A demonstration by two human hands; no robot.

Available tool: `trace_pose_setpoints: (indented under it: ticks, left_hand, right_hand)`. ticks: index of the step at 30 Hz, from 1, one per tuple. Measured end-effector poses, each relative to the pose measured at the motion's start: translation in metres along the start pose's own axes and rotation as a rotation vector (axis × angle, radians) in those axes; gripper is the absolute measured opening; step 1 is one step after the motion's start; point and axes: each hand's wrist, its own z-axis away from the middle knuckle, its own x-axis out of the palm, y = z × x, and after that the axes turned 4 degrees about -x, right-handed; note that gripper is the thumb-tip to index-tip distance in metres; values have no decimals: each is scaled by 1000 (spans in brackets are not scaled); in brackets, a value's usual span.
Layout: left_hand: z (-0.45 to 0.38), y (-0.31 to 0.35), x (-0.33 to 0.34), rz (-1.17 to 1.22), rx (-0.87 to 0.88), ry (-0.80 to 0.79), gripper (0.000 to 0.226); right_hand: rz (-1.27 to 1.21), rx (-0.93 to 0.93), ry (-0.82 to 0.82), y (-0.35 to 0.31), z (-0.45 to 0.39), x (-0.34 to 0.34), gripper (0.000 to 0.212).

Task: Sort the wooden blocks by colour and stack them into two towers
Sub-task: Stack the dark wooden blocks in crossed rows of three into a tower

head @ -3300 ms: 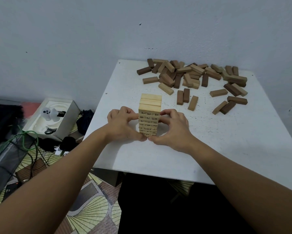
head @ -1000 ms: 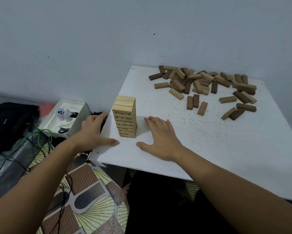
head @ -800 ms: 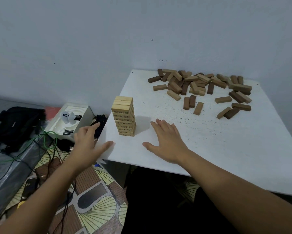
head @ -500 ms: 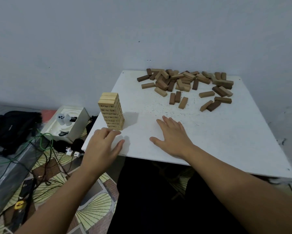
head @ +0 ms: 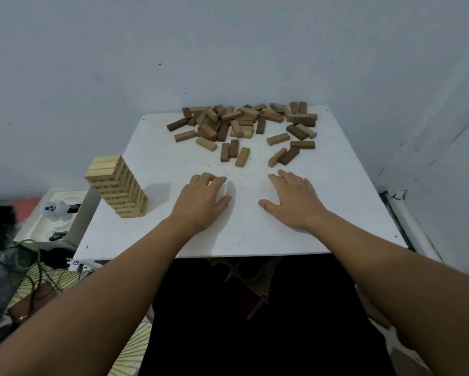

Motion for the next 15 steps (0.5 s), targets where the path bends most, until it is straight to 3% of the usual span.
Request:
trace_pose_setpoints:
  ticks: [15]
  left_hand:
    - [-72, 32, 40, 107, -160, 20, 67]
  right_hand:
    - [-74, 54, 153, 39, -43, -2, 85]
